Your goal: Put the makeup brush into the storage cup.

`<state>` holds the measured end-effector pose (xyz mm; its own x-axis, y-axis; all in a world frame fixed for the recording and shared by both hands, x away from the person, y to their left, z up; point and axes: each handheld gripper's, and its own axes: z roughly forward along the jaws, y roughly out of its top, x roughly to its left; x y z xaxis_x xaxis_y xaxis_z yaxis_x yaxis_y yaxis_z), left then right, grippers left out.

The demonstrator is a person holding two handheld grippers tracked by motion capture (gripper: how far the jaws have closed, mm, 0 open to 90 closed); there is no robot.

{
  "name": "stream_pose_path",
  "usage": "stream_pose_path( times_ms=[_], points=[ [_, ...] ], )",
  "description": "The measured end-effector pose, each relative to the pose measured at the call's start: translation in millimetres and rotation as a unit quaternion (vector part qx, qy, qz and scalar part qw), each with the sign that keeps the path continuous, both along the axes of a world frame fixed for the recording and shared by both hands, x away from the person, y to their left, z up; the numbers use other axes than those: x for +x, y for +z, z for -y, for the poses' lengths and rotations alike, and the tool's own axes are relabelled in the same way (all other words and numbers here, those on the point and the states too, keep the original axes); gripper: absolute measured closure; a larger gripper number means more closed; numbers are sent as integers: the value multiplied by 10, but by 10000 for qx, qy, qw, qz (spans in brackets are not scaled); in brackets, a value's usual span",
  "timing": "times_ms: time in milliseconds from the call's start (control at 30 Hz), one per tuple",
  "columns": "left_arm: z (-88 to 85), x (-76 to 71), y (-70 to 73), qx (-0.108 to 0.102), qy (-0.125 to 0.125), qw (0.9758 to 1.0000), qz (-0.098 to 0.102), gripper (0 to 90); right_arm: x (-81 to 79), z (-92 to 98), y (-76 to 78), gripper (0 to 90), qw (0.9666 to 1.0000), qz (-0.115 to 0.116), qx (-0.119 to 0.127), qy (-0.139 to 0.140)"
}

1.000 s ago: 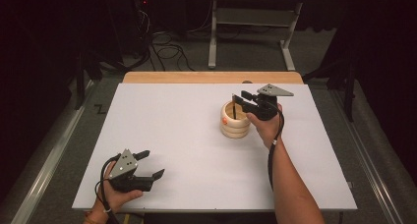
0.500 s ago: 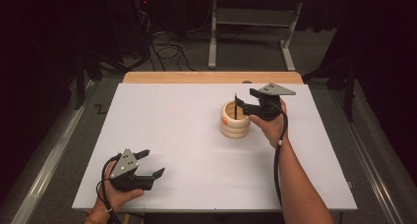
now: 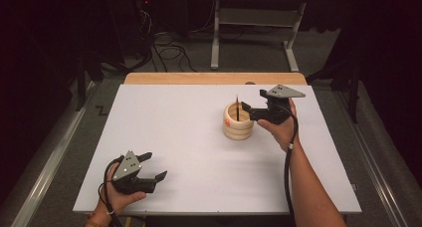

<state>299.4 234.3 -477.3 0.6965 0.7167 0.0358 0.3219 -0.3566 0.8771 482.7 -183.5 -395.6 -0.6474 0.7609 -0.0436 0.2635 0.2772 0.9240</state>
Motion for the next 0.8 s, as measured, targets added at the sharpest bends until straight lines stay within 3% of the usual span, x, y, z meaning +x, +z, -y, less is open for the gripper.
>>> stream_pose_path(
  times_ms=[200, 500, 600, 800],
  points=[
    [-1, 0, 5, -24, 17, 10000, 8, 212, -63, -2, 35, 168, 9997, 85, -242, 4],
    [8, 3, 1, 11, 7, 10000, 13, 212, -145, 40, 72, 175, 9993, 149, -331, 69],
    [-4, -7, 5, 4, 10, 10000, 24, 211, -184, 55, 89, 176, 9983, 225, -529, 104],
    [-11, -8, 3, -10, 6, 10000, 17, 211, -240, 106, 111, 179, 9980, 268, -552, 117]
  ],
)
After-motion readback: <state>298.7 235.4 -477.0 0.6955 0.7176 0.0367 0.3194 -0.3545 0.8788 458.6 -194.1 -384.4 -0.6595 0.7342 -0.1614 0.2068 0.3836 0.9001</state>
